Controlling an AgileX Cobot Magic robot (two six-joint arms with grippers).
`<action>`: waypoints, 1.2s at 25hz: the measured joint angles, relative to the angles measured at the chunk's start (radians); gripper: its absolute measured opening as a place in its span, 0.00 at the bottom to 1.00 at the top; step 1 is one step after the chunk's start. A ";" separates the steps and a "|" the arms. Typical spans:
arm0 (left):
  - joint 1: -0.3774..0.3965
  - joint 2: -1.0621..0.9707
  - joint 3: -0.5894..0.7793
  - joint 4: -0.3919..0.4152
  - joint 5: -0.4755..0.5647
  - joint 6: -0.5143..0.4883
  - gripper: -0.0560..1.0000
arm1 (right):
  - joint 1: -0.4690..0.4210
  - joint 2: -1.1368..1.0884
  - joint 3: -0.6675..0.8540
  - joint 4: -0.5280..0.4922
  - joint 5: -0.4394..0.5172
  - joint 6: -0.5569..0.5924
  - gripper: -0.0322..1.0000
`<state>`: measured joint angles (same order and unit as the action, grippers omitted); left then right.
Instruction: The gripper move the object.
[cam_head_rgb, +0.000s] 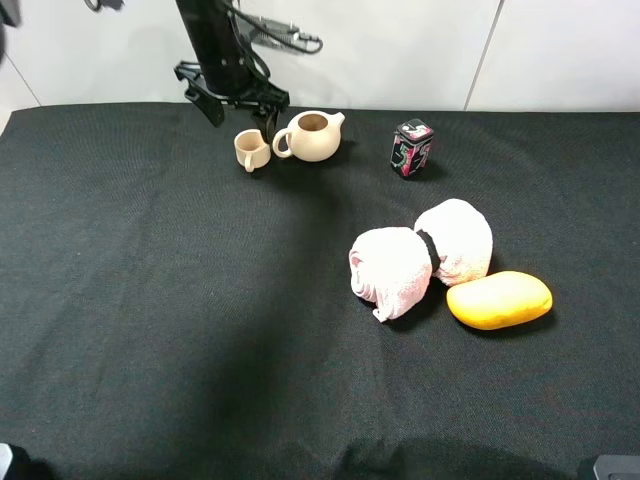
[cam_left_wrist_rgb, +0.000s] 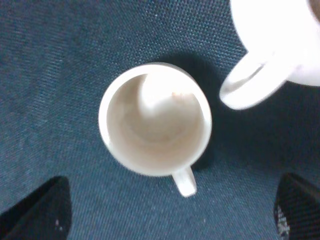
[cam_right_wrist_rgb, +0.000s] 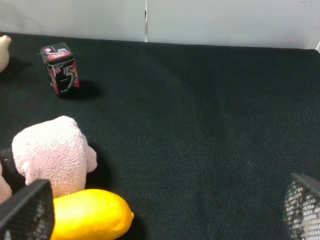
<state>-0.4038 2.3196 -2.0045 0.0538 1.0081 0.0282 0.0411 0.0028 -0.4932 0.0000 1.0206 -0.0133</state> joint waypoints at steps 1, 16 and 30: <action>0.000 -0.015 0.000 0.000 0.009 0.000 0.86 | 0.000 0.000 0.000 0.000 0.000 0.000 0.70; 0.000 -0.175 0.000 0.001 0.169 -0.003 0.86 | 0.000 0.000 0.000 0.000 0.000 0.000 0.70; -0.023 -0.371 0.198 0.001 0.170 -0.006 0.86 | 0.000 0.000 0.000 0.000 0.000 0.000 0.70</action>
<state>-0.4271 1.9491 -1.8065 0.0550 1.1779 0.0220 0.0411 0.0028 -0.4932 0.0000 1.0206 -0.0133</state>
